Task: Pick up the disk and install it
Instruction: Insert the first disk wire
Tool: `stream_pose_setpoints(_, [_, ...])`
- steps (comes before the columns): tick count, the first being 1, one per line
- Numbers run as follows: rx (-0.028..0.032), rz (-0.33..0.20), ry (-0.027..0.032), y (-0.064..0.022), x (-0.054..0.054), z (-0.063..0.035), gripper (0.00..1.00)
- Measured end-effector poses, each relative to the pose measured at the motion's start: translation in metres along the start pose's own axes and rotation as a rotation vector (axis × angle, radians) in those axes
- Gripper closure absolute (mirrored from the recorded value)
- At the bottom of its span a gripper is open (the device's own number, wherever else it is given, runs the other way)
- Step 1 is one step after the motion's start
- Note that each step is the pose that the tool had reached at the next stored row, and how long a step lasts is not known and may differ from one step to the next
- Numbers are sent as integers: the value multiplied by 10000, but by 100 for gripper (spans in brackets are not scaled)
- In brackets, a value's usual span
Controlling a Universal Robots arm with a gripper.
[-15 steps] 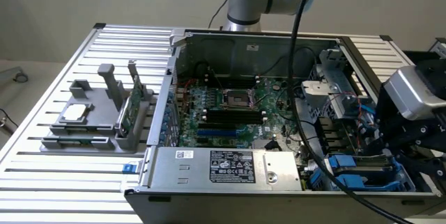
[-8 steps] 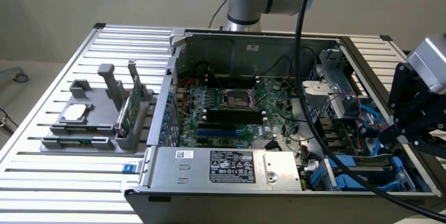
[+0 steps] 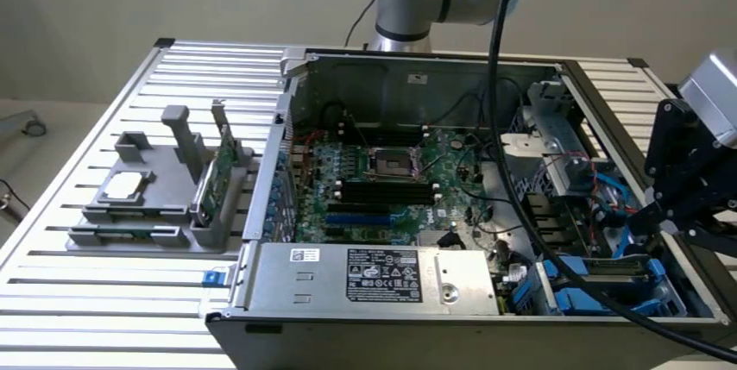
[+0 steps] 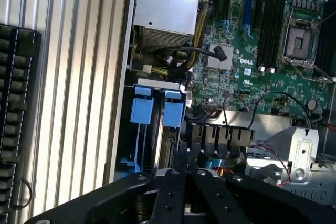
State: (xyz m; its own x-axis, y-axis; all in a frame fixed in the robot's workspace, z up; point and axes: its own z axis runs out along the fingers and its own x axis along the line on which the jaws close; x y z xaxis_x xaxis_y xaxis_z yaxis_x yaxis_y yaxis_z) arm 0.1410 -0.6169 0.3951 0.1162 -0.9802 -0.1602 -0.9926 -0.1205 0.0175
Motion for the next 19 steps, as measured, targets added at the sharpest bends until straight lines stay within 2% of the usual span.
stream_pose_setpoints(10, [1,8,-1,2,-3,1,89])
stream_pose_setpoints(12, [40,244,-5,2,-3,1,89])
stream_pose_setpoints(19, [235,1452,-26,3,-5,1,89])
